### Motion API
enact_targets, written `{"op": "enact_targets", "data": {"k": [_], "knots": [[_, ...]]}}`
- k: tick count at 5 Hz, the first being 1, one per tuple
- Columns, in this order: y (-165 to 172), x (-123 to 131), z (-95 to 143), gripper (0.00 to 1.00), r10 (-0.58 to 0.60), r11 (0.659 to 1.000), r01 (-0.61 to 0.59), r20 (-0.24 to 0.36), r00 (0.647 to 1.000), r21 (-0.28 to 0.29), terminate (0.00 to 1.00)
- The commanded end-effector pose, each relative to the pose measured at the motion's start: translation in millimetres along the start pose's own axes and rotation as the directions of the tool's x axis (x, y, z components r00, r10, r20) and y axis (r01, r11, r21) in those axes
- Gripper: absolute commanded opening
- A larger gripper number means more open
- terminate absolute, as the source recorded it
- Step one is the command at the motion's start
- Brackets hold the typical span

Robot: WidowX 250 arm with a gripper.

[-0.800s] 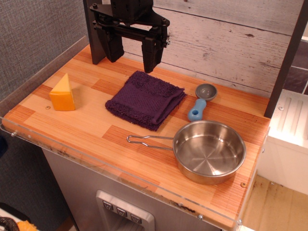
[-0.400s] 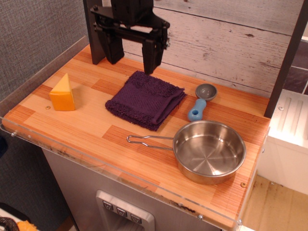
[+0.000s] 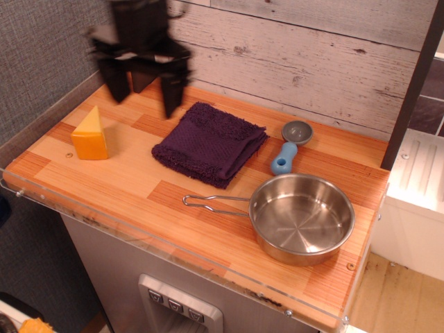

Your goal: Put the cheese on the purple rag.

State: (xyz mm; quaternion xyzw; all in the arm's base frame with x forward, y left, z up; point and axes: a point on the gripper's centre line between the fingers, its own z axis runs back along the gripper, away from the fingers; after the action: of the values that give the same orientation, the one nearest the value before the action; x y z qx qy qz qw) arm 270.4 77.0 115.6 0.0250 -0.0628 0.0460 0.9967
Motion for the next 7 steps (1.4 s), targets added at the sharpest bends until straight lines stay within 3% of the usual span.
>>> {"op": "enact_targets", "data": {"k": [1, 2, 5, 7], "knots": [[80, -8, 3, 1.0, 0.188, 0.98, -0.19, 0.03, 0.982, 0.06, 0.0], [97, -1, -5, 1.0, 0.232, 0.97, -0.233, 0.035, 0.972, 0.07, 0.0], [84, 19, -49, 1.0, 0.272, 0.96, -0.272, 0.016, 0.962, 0.064, 0.0], [78, 21, -77, 1.0, 0.31, 0.944, -0.306, -0.015, 0.951, 0.12, 0.0]]}}
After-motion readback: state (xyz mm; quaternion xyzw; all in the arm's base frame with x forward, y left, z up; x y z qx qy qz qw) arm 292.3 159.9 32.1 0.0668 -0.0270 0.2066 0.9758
